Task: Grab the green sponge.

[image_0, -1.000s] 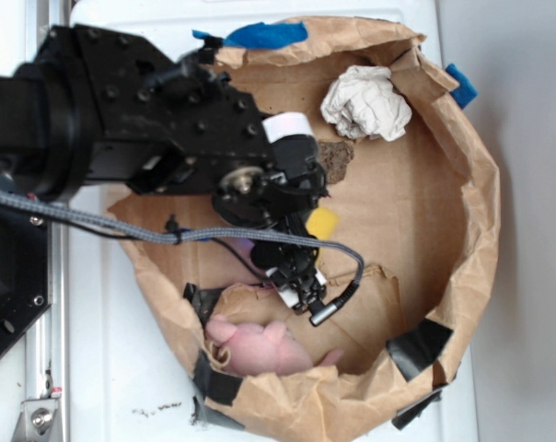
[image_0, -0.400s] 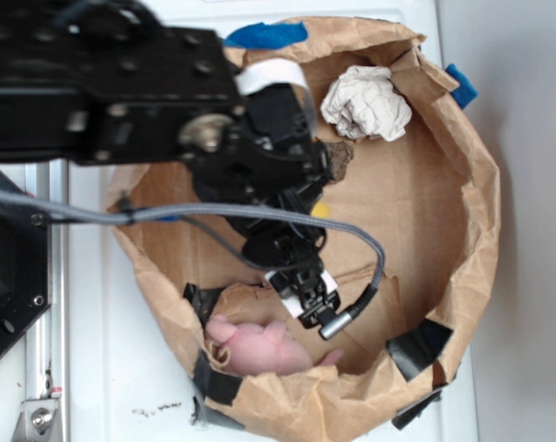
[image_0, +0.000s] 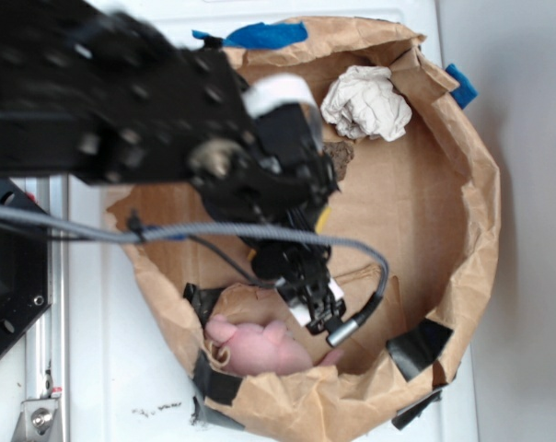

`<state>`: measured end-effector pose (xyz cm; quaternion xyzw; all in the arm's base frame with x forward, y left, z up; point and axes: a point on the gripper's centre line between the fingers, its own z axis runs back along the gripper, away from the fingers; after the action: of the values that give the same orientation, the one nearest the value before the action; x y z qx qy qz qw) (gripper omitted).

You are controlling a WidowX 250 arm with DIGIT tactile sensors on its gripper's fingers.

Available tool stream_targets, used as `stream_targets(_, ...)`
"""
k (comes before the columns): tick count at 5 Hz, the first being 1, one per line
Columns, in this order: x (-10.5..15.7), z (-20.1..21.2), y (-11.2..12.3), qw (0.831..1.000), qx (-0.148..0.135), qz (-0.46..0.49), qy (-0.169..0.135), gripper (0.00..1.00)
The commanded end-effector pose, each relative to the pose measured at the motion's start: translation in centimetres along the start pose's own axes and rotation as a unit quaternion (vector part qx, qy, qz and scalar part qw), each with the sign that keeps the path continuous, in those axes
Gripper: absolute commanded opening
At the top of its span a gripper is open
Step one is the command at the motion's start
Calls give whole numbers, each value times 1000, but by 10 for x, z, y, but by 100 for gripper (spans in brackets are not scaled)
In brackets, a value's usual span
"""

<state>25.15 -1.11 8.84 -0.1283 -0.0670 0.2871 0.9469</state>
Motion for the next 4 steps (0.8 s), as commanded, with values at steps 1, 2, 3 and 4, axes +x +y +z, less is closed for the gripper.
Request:
stream_targets(1,12,-13,3,1000,6,3,-3,100)
stream_targets(2,19,-24,7,1000,15,0,3,100)
stream_targets(3,31,-28,5,1000,16,4,7,100)
stream_targets(4,39,-32,5,1000,18,12,14,100)
